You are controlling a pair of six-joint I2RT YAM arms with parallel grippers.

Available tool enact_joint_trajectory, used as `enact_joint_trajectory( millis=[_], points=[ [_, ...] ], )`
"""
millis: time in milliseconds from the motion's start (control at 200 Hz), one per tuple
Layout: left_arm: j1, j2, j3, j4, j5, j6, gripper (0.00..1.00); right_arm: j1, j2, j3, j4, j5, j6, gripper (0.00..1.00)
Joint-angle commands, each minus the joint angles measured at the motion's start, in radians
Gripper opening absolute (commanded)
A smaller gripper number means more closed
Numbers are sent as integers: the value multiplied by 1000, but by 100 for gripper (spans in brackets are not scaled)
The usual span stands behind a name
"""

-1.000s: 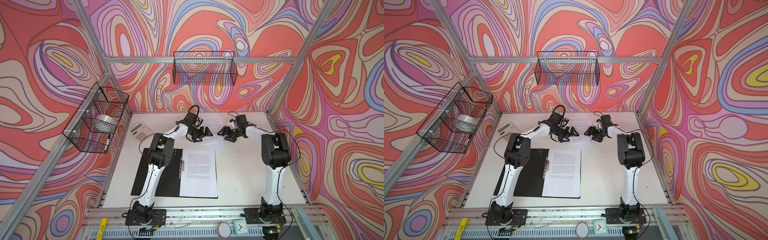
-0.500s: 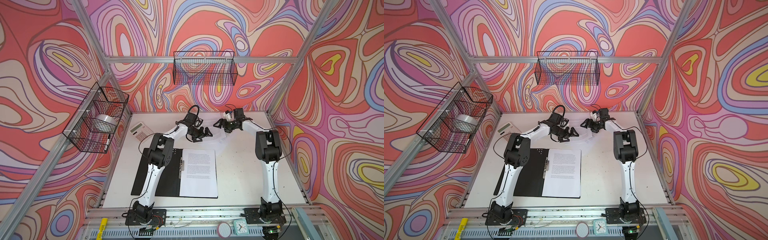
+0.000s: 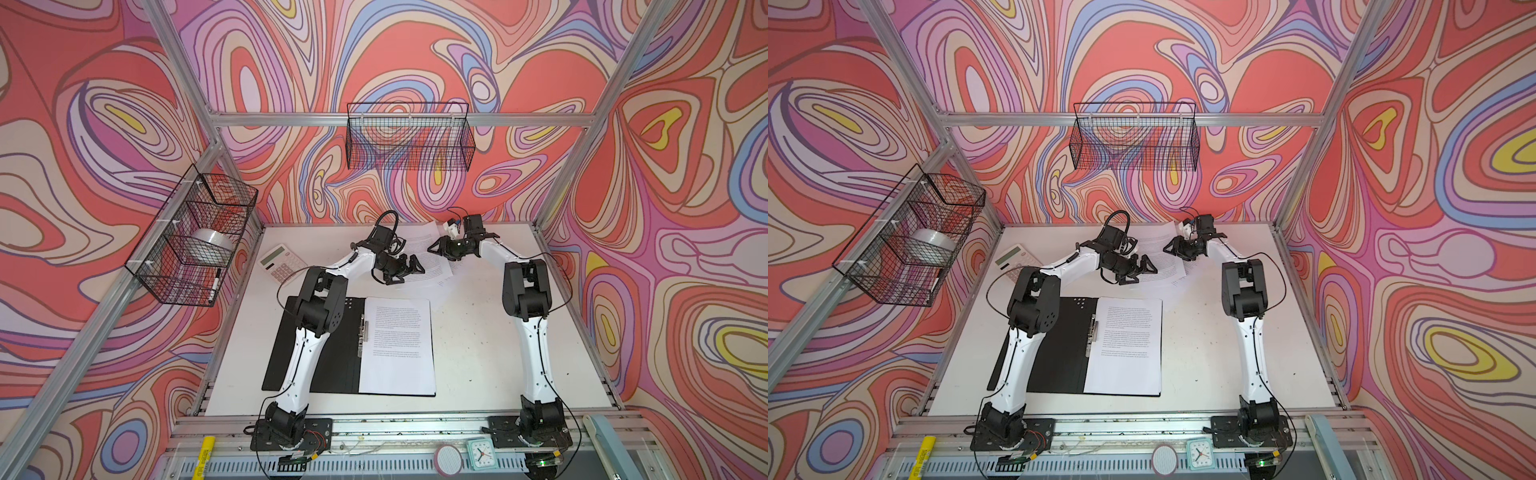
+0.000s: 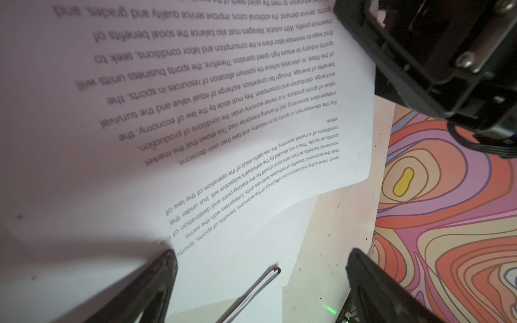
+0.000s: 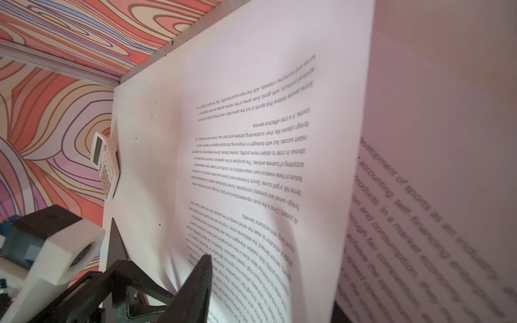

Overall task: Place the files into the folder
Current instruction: 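Pinch the loose white sheet edges with both grippers and lift them upright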

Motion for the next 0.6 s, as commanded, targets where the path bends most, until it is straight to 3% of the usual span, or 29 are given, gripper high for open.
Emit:
enact_joint_trajectory(
  millis=[0,245,366,441,596],
  points=[
    [11,53,-58,-171,-99,7,96,-9,23,26,34,24,10,47],
    [13,50,-53,-176,-95,8,95,-15,42,48,37,7,27,35],
    [15,39,-39,-178,-77,6,96,-15,34,37,52,5,41,17],
    [16,15,-15,-179,-57,14,95,-14,17,18,74,10,58,0],
    [11,-88,69,-194,-49,97,100,-14,-115,-96,174,72,104,0]
  ],
)
